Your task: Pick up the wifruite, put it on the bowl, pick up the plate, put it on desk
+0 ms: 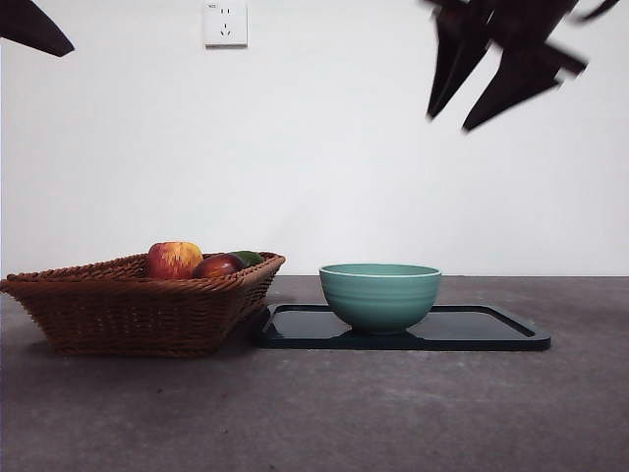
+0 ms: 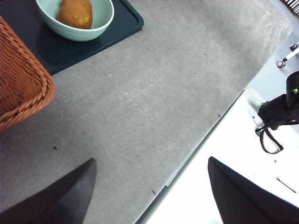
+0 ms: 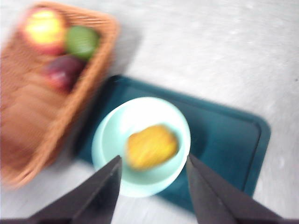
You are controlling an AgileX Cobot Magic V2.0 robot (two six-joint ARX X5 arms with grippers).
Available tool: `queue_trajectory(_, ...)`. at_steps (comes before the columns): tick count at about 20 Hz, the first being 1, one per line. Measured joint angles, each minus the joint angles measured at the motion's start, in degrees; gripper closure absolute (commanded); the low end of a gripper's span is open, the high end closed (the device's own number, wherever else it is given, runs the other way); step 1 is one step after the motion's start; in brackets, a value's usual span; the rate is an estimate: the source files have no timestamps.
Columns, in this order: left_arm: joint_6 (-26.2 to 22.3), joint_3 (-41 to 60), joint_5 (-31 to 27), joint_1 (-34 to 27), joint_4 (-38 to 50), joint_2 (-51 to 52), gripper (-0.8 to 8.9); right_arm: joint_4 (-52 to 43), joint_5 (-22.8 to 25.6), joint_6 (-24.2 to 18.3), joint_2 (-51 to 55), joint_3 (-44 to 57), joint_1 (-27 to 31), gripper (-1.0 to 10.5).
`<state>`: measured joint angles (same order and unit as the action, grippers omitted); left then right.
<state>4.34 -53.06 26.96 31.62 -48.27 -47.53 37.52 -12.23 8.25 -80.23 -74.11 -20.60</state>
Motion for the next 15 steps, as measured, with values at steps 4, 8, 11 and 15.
queue_trajectory(4, 0.00, 0.00, 0.00, 0.00, 0.02, 0.02, 4.38, 9.62, -0.15, -3.02, 10.45, 0.02, -0.50, 7.3)
queue_trajectory(8, 0.00, 0.00, 0.00, 0.00, 0.00, 0.00, 4.38, 12.85, -3.30, -4.07, 20.35, 4.74, -1.53, 7.3)
queue_trajectory(11, 0.00, 0.00, 0.00, 0.00, 0.02, 0.00, 4.38, 13.20, -6.32, -4.26, 28.02, 11.04, -2.69, 7.3)
queue_trajectory(15, -0.02, 0.00, 0.00, 0.00, 0.00, 0.00, 4.38, 13.99, -11.89, -4.42, 35.04, 19.43, -4.24, 7.3)
